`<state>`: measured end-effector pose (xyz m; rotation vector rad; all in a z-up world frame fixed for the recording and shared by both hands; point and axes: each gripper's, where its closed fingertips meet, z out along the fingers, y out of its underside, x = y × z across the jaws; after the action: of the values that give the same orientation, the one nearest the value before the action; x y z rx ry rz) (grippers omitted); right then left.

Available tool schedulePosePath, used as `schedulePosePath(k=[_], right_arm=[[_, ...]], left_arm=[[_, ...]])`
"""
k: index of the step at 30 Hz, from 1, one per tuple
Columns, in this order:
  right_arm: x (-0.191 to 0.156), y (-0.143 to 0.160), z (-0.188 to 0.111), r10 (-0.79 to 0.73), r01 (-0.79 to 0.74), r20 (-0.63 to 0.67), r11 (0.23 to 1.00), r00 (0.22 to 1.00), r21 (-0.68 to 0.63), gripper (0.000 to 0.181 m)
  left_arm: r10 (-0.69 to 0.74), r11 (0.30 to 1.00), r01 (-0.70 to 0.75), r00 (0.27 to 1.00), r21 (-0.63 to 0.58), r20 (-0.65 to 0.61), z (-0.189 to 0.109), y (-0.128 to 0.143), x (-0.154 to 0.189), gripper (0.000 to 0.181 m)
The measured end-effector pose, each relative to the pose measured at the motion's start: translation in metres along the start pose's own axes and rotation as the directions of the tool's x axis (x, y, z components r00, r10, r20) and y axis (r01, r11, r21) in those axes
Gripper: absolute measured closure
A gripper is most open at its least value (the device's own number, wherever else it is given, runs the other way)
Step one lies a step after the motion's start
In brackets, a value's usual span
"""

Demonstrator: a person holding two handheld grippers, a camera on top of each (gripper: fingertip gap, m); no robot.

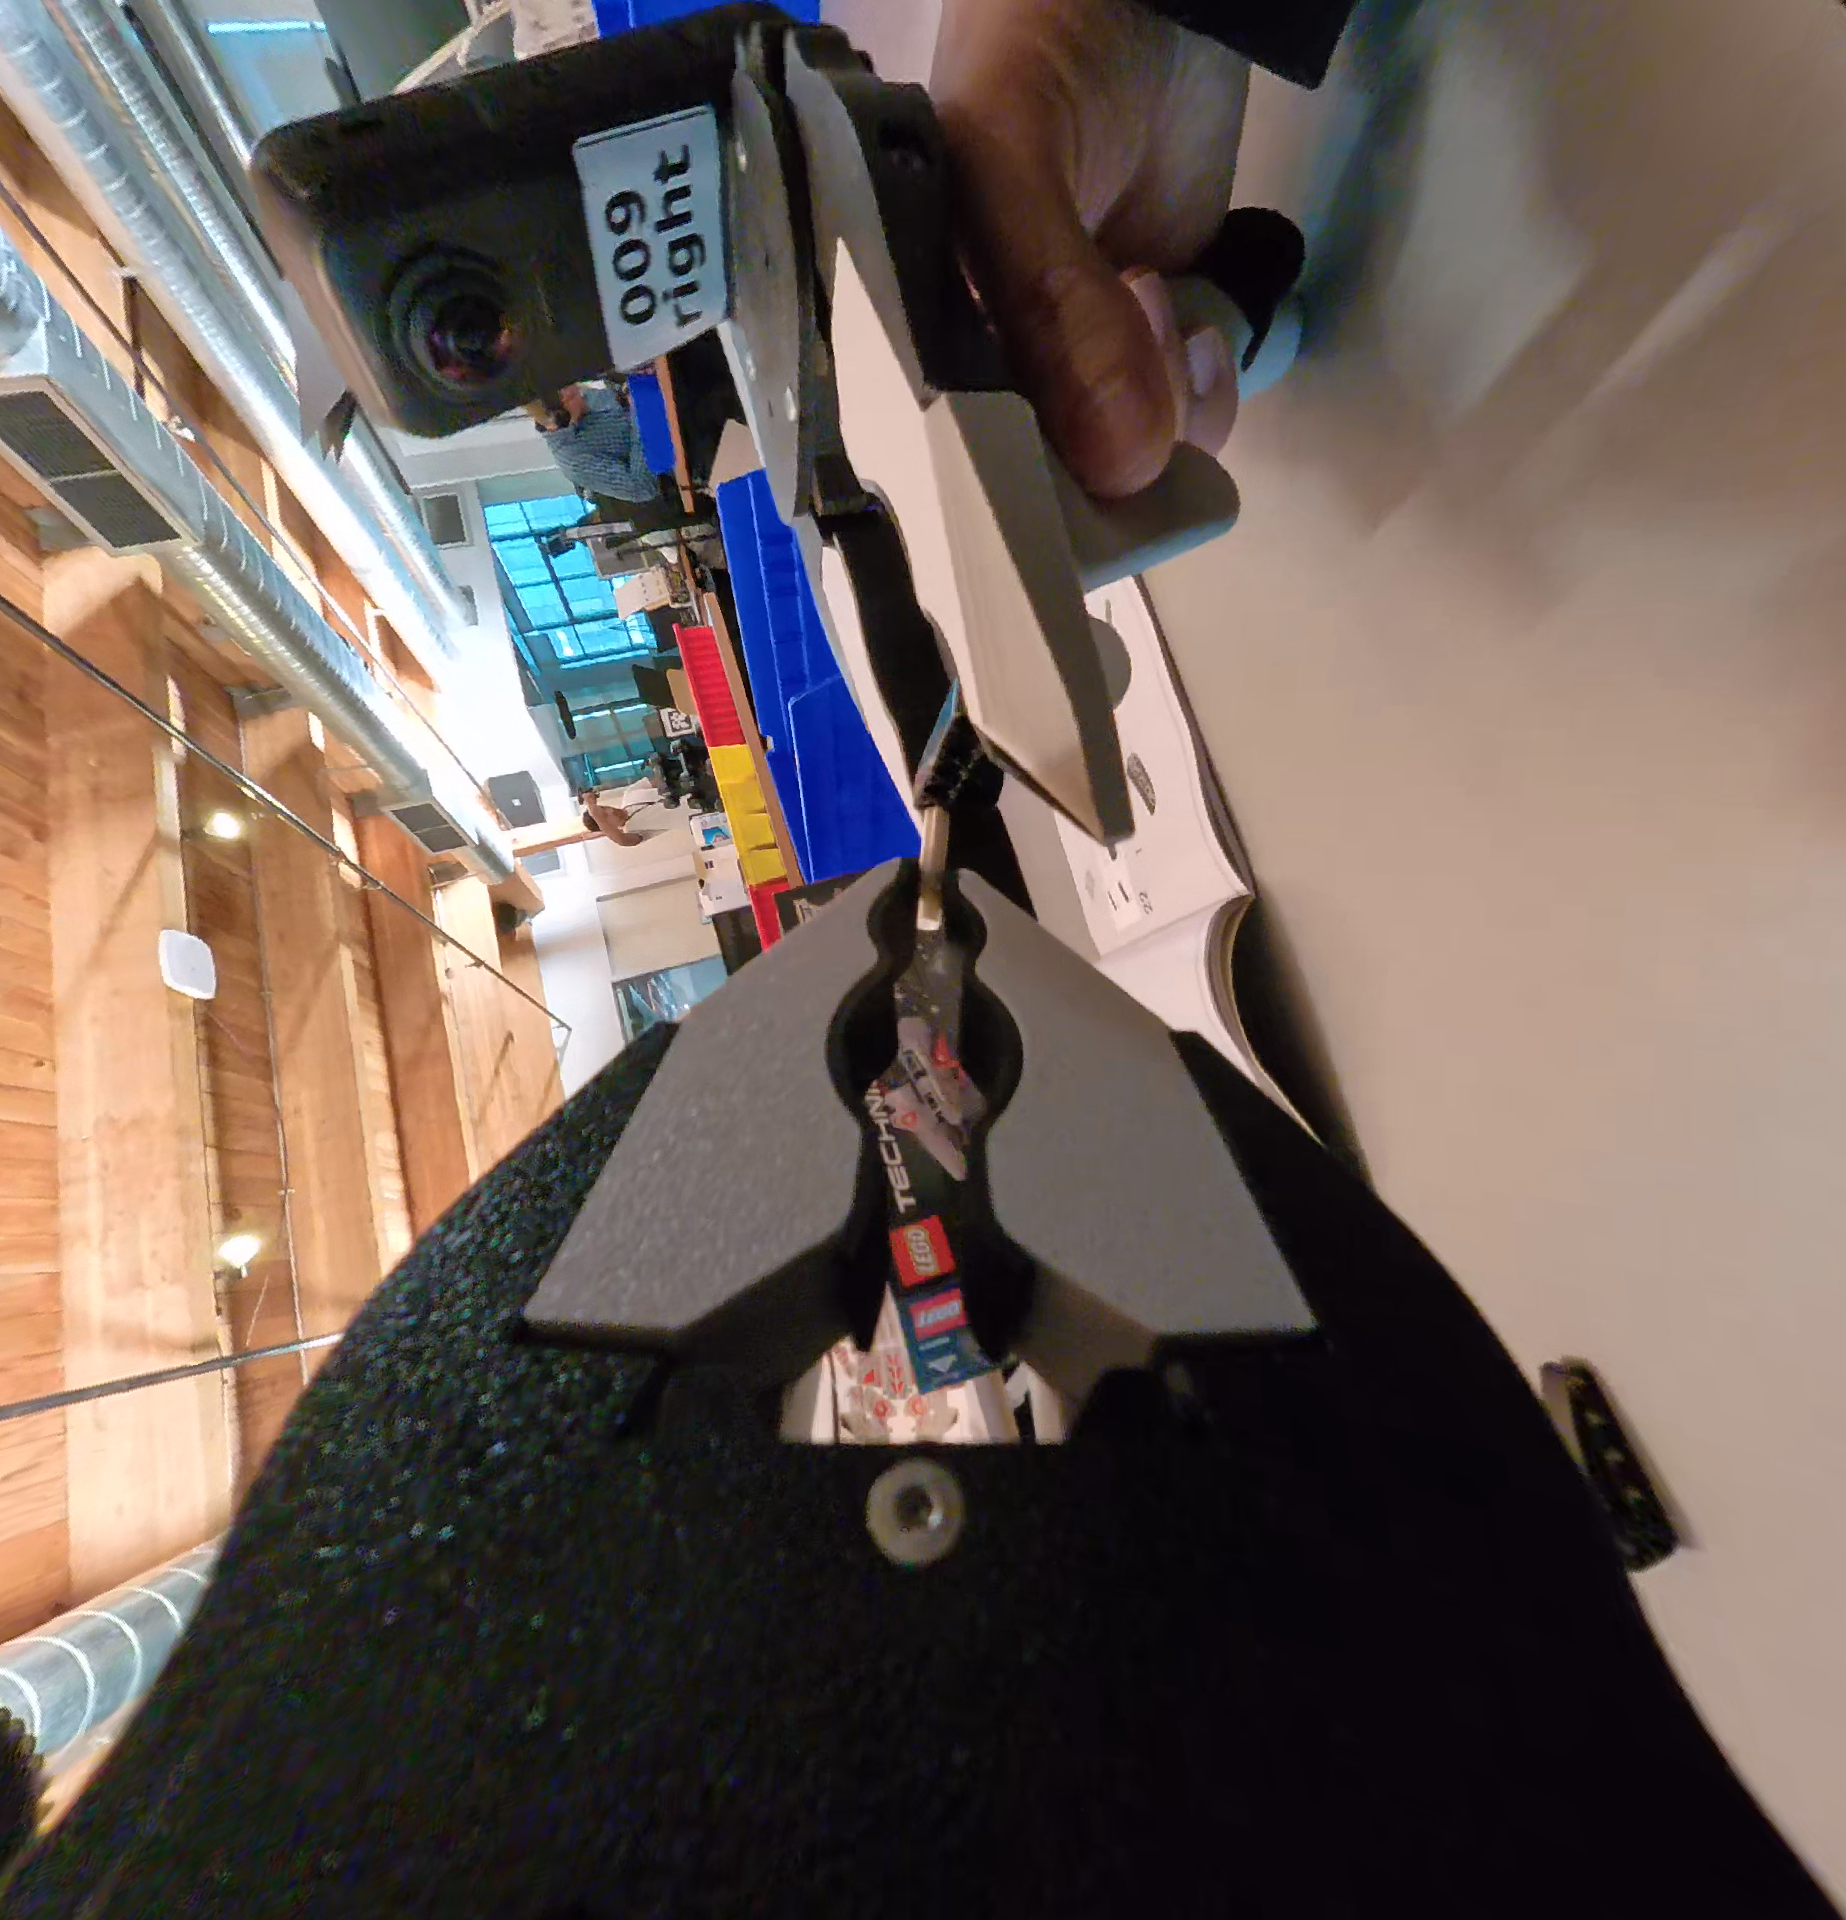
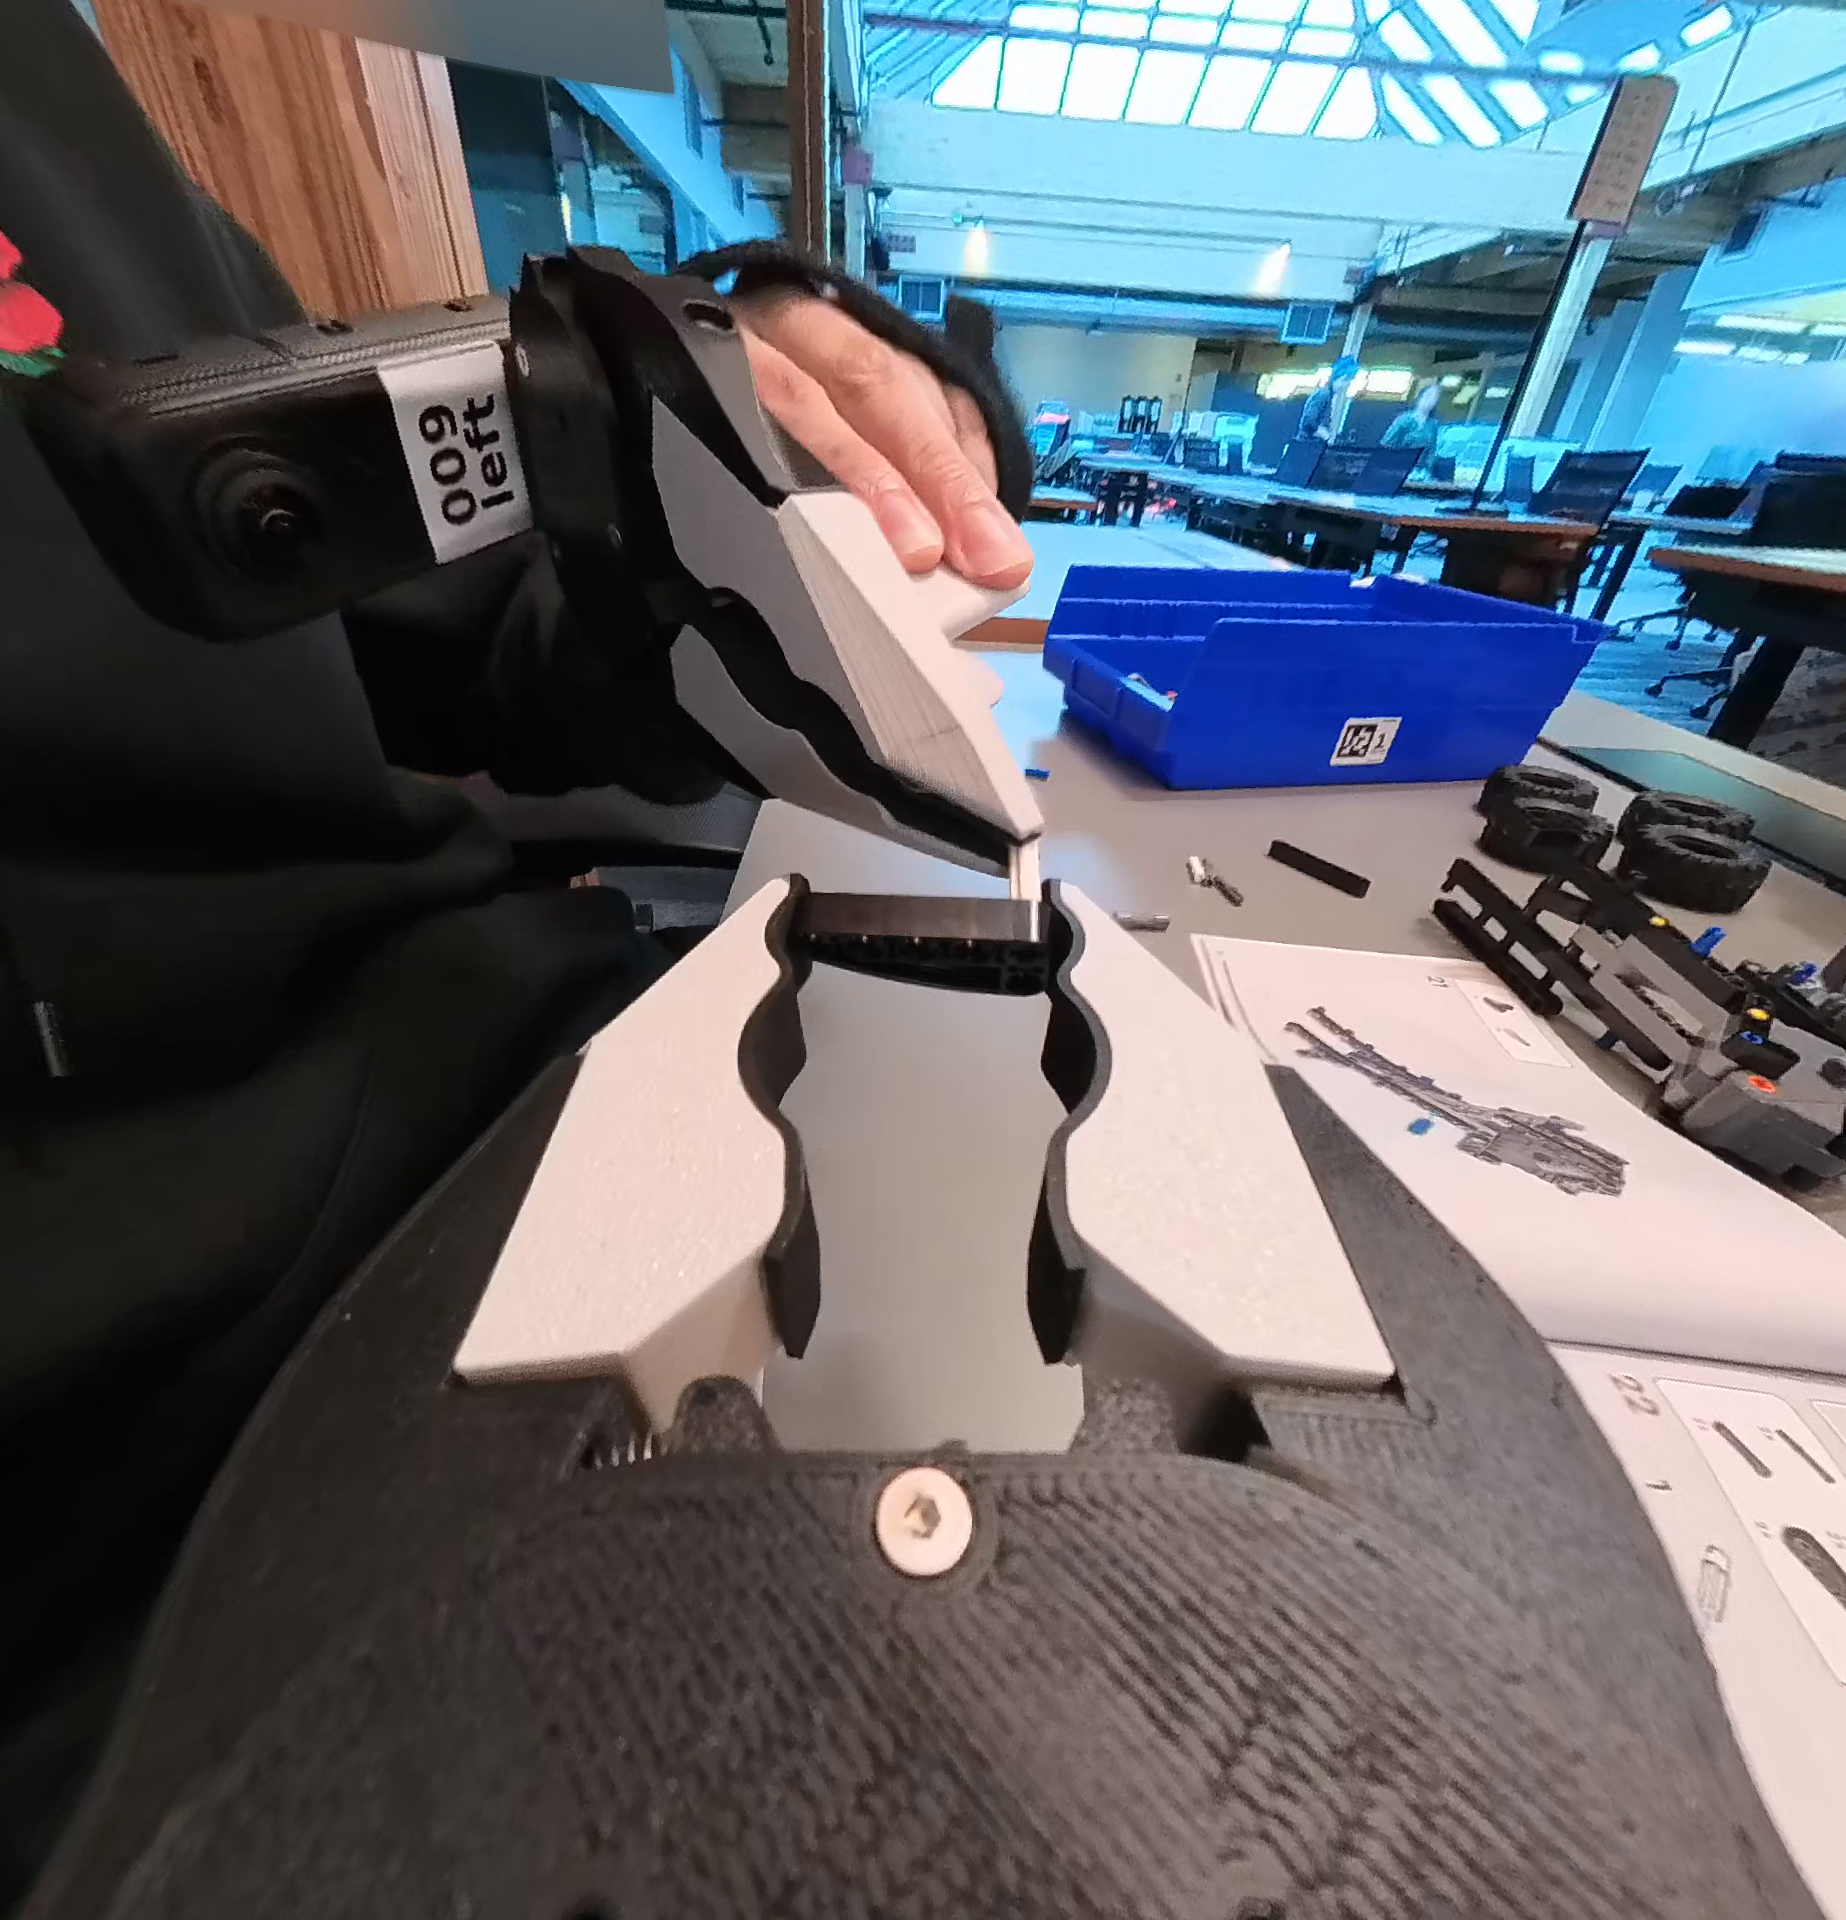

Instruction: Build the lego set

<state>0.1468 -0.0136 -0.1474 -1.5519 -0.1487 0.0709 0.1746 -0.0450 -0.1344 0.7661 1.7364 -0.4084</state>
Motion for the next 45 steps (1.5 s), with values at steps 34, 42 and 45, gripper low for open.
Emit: schedulePosePath(k=[34,42,45], right_arm=[[0.029,0.076,0.007,-0.228,0.136,-0.125,0.853,0.965,-0.505,0.139],[0.031,0.103,-0.003,-0.210,0.088,-0.112,0.754,0.971,-0.651,0.139],[0.032,0.104,-0.006,-0.177,0.040,-0.143,0.752,0.974,-0.658,0.140]], left_arm=[[-0.181,0.982,0.188,0.955,0.006,-0.233,0.020,0.021,0.054,0.179],[-0.543,0.834,0.537,0.754,-0.131,-0.369,0.011,0.037,0.104,0.179],[-0.613,0.780,0.610,0.699,-0.140,-0.370,0.011,0.038,0.107,0.179]])
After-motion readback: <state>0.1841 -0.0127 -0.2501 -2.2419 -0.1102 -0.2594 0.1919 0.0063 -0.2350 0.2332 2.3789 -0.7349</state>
